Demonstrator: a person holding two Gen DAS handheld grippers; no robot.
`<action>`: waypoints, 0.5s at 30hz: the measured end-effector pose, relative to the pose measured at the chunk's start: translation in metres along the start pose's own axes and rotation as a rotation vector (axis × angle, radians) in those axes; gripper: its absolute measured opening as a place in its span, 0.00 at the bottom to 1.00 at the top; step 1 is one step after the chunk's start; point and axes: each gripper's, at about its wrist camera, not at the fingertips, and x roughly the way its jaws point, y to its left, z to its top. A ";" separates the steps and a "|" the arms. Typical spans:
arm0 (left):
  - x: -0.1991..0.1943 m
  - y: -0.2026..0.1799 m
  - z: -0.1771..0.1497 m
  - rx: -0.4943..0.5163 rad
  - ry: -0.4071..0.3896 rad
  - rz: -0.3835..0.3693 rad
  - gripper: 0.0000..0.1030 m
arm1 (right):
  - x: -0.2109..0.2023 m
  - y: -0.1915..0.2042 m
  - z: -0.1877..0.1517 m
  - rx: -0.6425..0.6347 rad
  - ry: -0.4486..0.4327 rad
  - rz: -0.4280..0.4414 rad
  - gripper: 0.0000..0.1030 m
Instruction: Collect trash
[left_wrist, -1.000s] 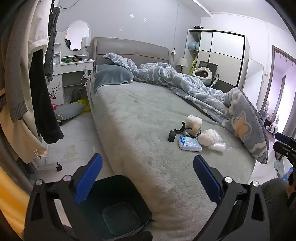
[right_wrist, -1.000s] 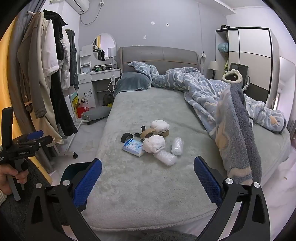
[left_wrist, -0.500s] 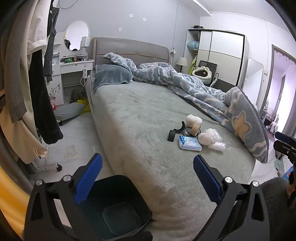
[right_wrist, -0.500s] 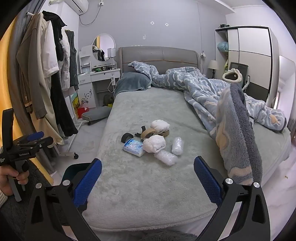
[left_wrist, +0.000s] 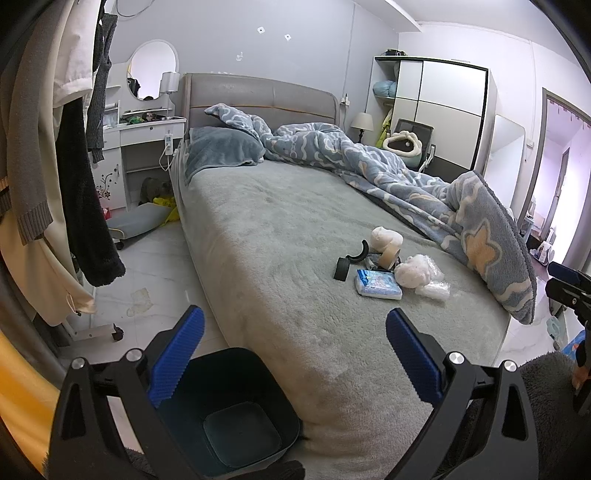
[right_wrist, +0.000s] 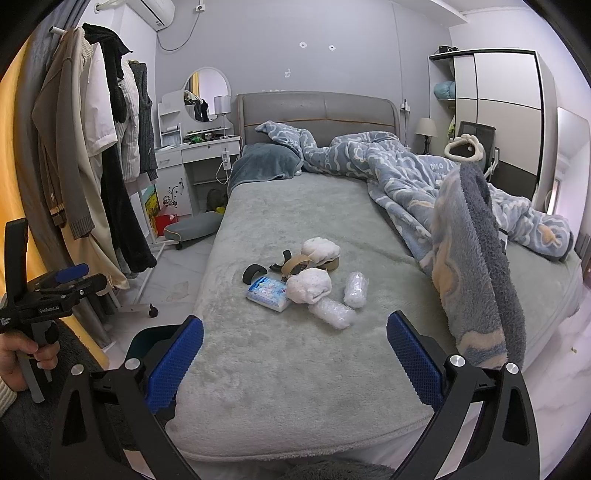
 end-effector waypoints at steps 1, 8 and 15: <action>0.000 0.000 0.000 -0.001 -0.001 0.000 0.97 | 0.000 0.000 0.000 0.000 0.000 0.000 0.97; 0.000 0.000 0.000 -0.001 0.000 0.001 0.97 | 0.000 0.000 0.000 0.002 0.001 0.001 0.97; 0.000 0.000 0.000 -0.001 0.000 0.000 0.97 | 0.000 0.000 0.000 0.004 0.001 0.002 0.97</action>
